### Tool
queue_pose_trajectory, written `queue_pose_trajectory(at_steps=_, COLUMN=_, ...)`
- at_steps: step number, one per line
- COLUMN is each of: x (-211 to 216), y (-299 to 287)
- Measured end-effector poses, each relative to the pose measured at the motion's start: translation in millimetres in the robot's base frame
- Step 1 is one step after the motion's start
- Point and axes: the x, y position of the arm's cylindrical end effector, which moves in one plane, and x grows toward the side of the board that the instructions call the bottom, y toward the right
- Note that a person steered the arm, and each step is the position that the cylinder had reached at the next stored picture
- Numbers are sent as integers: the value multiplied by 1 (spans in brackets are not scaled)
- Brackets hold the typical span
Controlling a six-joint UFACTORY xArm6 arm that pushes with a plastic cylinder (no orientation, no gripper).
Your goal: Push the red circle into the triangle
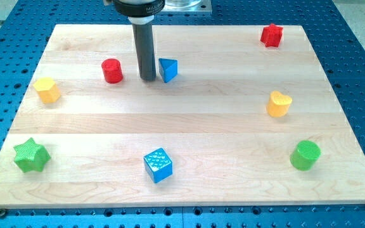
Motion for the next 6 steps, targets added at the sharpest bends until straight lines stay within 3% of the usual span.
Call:
queue_pose_trajectory(at_steps=2, x=-71, y=-41)
queue_pose_trajectory(at_steps=3, x=-48, y=-109)
queue_pose_trajectory(at_steps=4, x=-3, y=-105)
queue_pose_trajectory(at_steps=5, x=36, y=-53)
queue_pose_trajectory(at_steps=6, x=54, y=39)
